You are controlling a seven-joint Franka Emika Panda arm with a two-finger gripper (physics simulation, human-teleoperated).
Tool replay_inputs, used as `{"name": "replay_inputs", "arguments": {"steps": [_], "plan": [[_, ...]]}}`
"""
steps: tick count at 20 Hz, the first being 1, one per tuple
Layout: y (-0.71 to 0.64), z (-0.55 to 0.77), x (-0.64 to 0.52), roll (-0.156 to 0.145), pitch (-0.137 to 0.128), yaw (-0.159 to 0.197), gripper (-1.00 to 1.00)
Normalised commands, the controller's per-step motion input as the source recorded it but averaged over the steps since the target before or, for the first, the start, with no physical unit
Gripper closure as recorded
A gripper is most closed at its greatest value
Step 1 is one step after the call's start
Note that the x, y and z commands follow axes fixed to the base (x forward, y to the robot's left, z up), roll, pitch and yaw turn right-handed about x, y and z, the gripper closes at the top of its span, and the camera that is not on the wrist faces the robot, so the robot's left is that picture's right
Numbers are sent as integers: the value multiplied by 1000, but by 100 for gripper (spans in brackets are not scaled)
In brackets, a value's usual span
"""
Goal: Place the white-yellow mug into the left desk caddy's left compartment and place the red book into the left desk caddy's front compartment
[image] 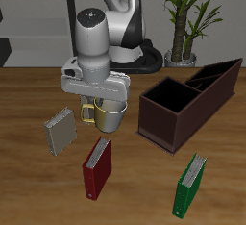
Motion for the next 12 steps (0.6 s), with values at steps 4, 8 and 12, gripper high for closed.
{"name": "replay_inputs", "arguments": {"steps": [4, 8, 12], "plan": [[169, 548, -411, 6, -59, 4, 100], [154, 459, -545, -3, -27, 2, 100], [80, 257, -533, -47, 4, -37, 100]]}}
